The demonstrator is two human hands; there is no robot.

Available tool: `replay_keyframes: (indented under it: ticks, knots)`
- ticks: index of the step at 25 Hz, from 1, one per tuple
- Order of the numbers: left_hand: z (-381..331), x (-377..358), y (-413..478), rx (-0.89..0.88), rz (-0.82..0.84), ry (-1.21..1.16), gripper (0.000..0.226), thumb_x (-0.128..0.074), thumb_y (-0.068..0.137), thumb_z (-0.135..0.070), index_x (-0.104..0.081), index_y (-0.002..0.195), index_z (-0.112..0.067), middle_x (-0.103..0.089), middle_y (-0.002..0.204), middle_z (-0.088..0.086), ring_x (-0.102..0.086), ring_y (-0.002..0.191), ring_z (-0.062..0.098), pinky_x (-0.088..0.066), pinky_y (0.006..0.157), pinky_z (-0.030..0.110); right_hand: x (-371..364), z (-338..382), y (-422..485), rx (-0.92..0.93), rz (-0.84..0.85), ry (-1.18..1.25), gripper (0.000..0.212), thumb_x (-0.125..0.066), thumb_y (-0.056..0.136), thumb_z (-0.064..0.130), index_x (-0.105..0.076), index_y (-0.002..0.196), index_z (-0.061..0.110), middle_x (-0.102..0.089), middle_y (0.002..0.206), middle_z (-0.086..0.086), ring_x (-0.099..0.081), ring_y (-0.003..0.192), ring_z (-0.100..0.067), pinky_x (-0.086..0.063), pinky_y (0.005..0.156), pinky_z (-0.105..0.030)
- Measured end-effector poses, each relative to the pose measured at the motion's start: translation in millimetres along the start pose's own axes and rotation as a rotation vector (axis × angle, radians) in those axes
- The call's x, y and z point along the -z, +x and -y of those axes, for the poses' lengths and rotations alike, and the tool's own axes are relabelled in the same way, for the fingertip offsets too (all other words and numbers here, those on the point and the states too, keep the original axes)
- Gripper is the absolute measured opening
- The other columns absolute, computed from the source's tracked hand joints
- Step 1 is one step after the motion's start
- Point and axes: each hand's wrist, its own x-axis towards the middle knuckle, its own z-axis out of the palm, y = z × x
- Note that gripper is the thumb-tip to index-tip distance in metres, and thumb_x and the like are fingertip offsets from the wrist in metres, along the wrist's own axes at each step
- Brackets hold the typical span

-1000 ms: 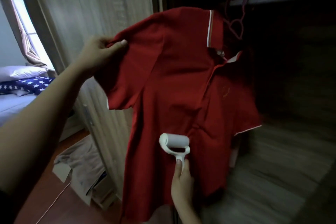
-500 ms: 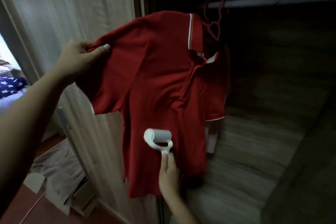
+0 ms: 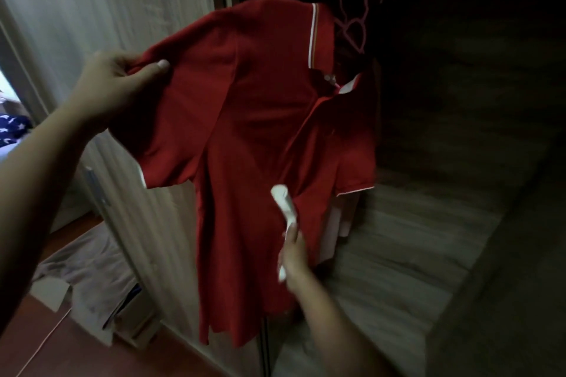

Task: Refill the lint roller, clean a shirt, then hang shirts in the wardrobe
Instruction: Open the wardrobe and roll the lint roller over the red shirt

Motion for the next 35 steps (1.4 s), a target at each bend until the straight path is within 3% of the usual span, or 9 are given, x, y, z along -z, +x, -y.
replay_keyframes:
  ticks: [4, 12, 14, 16, 19, 22, 27, 31, 35]
  knots:
    - [-0.1, -9.5, -2.5, 0.012, -0.016, -0.006, 0.023, -0.060, 0.089, -0.035, -0.065, 0.100, -0.016, -0.059, 0.050, -0.032, -0.053, 0.046, -0.014, -0.044, 0.048, 0.003, -12.0, -57.1, -53.1, -0.253, 0.140, 0.074, 0.043, -0.028, 0.098, 0.044, -0.057, 0.098, 0.013, -0.042, 0.046, 0.006, -0.038, 0.035, -0.006, -0.032, 0.037, -0.019]
    - [6.8, -1.0, -6.4, 0.027, 0.051, 0.034, 0.048, -0.061, 0.076, -0.062, -0.070, 0.086, -0.015, -0.064, 0.057, -0.020, -0.056, 0.056, 0.001, -0.048, 0.051, 0.015, 19.5, -12.3, 63.8, -0.235, -0.030, 0.123, 0.067, -0.022, 0.084, 0.074, -0.052, 0.092, 0.014, -0.040, 0.054, 0.001, -0.037, 0.045, -0.011, -0.029, 0.044, -0.023]
    - [8.2, -0.2, -6.3, 0.011, 0.030, 0.061, 0.057, -0.061, 0.074, -0.065, -0.070, 0.089, -0.012, -0.062, 0.061, -0.014, -0.057, 0.066, 0.012, -0.049, 0.058, 0.023, 7.5, -16.4, 24.1, -0.209, 0.029, 0.103, 0.052, -0.025, 0.094, 0.056, -0.055, 0.096, 0.014, -0.048, 0.057, -0.003, -0.045, 0.045, -0.014, -0.036, 0.046, -0.022]
    - [8.0, -0.1, -5.7, 0.010, 0.016, 0.069, 0.061, -0.060, 0.073, -0.068, -0.069, 0.093, -0.011, -0.062, 0.065, -0.013, -0.056, 0.070, 0.015, -0.048, 0.063, 0.029, -12.7, -51.1, -31.9, -0.176, 0.093, 0.032, 0.047, -0.026, 0.099, 0.042, -0.057, 0.114, 0.011, -0.067, 0.092, -0.010, -0.064, 0.081, -0.023, -0.045, 0.071, -0.024]
    - [5.0, -0.8, -7.2, 0.030, 0.031, 0.079, 0.046, -0.060, 0.077, -0.061, -0.069, 0.084, -0.017, -0.060, 0.053, -0.018, -0.051, 0.054, -0.002, -0.045, 0.053, 0.018, -18.6, -87.4, -107.8, 0.011, 0.192, -0.026, 0.082, -0.026, 0.083, 0.073, -0.047, 0.133, 0.012, -0.056, 0.130, -0.003, -0.052, 0.120, -0.015, -0.032, 0.096, -0.014]
    - [1.4, -0.3, -8.1, 0.021, 0.031, 0.076, 0.040, -0.060, 0.080, -0.058, -0.068, 0.079, -0.018, -0.059, 0.050, -0.017, -0.049, 0.051, -0.003, -0.043, 0.049, 0.017, -12.5, -72.4, -98.6, 0.314, -0.039, -0.264, 0.055, -0.034, 0.090, 0.054, -0.058, 0.117, 0.012, -0.065, 0.102, -0.004, -0.064, 0.094, -0.022, -0.038, 0.087, -0.018]
    - [-6.9, 2.9, -9.9, 0.013, 0.052, 0.060, 0.035, -0.060, 0.084, -0.052, -0.068, 0.078, -0.018, -0.059, 0.049, -0.017, -0.049, 0.047, -0.003, -0.041, 0.046, 0.016, 1.2, 23.1, -40.7, 0.396, -0.057, -0.117, 0.026, -0.039, 0.096, 0.038, -0.051, 0.098, 0.014, -0.051, 0.060, 0.006, -0.053, 0.055, -0.017, -0.039, 0.054, -0.030]
    - [-12.2, -2.0, -12.3, 0.012, 0.056, 0.028, 0.020, -0.058, 0.090, -0.037, -0.064, 0.077, -0.023, -0.059, 0.047, -0.027, -0.051, 0.042, -0.009, -0.040, 0.043, 0.005, 5.7, -24.7, -47.5, 0.520, -0.030, -0.272, 0.028, -0.038, 0.093, 0.048, -0.046, 0.096, 0.022, -0.056, 0.057, 0.002, -0.054, 0.048, -0.015, -0.033, 0.046, -0.025]
    - [-10.7, -7.5, -16.4, 0.049, 0.106, 0.013, 0.024, -0.059, 0.089, -0.039, -0.065, 0.076, -0.020, -0.062, 0.050, -0.025, -0.053, 0.044, -0.008, -0.043, 0.046, 0.008, 17.0, -162.4, -46.9, 0.376, 0.140, -0.628, 0.052, -0.018, 0.091, 0.066, -0.041, 0.107, 0.022, -0.073, 0.089, -0.011, -0.070, 0.080, -0.025, -0.056, 0.070, -0.035]
